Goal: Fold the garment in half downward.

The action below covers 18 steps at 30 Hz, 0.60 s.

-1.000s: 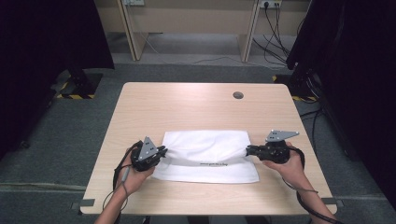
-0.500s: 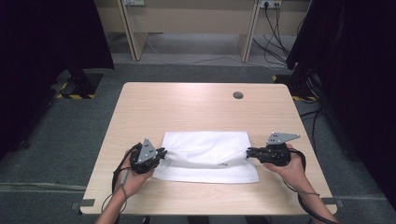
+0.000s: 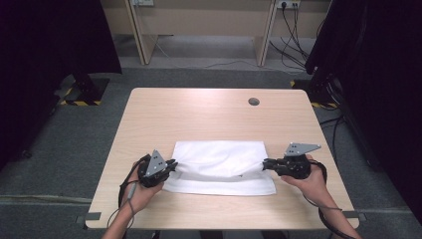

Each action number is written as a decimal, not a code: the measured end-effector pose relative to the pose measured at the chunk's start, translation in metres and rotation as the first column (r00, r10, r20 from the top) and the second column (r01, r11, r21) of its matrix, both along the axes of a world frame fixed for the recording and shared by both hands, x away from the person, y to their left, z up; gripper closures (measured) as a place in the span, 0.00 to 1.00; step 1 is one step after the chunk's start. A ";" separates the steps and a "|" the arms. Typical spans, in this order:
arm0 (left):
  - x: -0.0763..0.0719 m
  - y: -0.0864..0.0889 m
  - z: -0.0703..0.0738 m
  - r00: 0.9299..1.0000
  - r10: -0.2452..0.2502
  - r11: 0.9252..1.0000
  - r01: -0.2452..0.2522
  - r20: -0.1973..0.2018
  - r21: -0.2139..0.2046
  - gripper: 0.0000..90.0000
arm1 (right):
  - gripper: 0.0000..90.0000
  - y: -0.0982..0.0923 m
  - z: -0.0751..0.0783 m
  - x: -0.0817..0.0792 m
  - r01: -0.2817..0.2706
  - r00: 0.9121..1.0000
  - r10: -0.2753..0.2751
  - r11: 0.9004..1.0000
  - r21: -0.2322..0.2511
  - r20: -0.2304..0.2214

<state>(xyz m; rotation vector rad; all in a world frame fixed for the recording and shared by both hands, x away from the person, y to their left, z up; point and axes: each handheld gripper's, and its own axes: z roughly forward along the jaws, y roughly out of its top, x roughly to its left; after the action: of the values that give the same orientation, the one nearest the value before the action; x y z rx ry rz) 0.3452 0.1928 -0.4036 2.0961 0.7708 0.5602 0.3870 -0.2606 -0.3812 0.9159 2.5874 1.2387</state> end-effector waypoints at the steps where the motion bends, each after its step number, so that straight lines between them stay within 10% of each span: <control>1: -0.001 0.000 0.001 1.000 -0.003 1.000 0.003 0.003 0.002 0.91 | 0.91 0.000 0.000 0.000 0.000 1.000 0.000 1.000 0.000 0.000; 18: -0.009 0.002 0.000 1.000 -0.005 1.000 0.005 0.006 -0.002 0.91 | 0.91 0.000 0.001 -0.008 -0.018 1.000 0.018 1.000 -0.003 0.001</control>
<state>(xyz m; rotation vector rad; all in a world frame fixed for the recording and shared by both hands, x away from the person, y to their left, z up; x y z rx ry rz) 0.3364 0.1952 -0.4040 2.0926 0.7623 0.5625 0.3792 -0.2607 -0.3806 0.8931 2.6019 1.2386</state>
